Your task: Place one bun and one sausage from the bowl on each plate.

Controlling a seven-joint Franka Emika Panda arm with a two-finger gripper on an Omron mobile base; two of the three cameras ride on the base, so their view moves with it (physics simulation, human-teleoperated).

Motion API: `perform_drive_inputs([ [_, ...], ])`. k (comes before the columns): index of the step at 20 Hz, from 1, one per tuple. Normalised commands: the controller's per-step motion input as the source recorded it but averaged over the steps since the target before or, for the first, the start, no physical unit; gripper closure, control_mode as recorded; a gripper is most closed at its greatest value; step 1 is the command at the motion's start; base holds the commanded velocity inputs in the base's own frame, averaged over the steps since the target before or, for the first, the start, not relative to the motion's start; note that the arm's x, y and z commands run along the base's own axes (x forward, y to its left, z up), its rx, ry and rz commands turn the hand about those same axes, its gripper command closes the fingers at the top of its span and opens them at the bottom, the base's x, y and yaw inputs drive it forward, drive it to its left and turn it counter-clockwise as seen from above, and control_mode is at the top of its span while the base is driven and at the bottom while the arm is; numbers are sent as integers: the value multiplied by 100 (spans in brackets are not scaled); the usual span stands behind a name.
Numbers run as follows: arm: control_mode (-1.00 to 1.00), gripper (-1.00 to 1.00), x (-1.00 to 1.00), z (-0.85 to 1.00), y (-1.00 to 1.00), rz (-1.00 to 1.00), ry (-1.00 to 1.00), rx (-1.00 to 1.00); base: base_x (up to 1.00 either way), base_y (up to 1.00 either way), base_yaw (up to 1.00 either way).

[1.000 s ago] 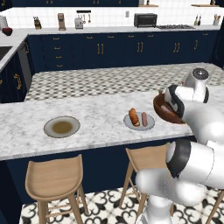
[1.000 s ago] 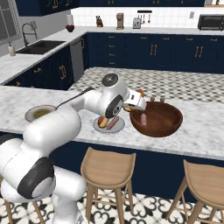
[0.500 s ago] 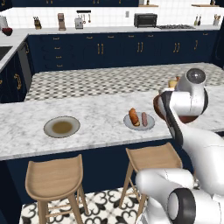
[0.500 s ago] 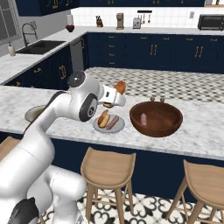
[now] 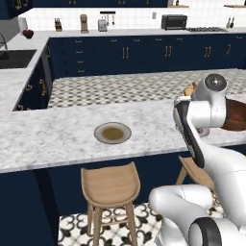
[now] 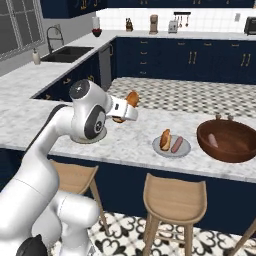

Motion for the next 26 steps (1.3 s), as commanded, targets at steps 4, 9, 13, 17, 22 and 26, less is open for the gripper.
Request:
perform_drive_inputs([
  [4,100,100,0,0,0,0,0,0,23,97,2],
  [9,-100,100,18,-1,25,3,6,3,19,27,0],
  [13,-100,100,15,-41,66,12,22,14,0,0,0],
  [17,-100,100,44,-79,61,15,25,14,0,0,0],
  [22,-100,100,74,-89,33,7,6,1,0,0,0],
  [26,-100,100,84,-86,12,0,8,0,0,0,0],
])
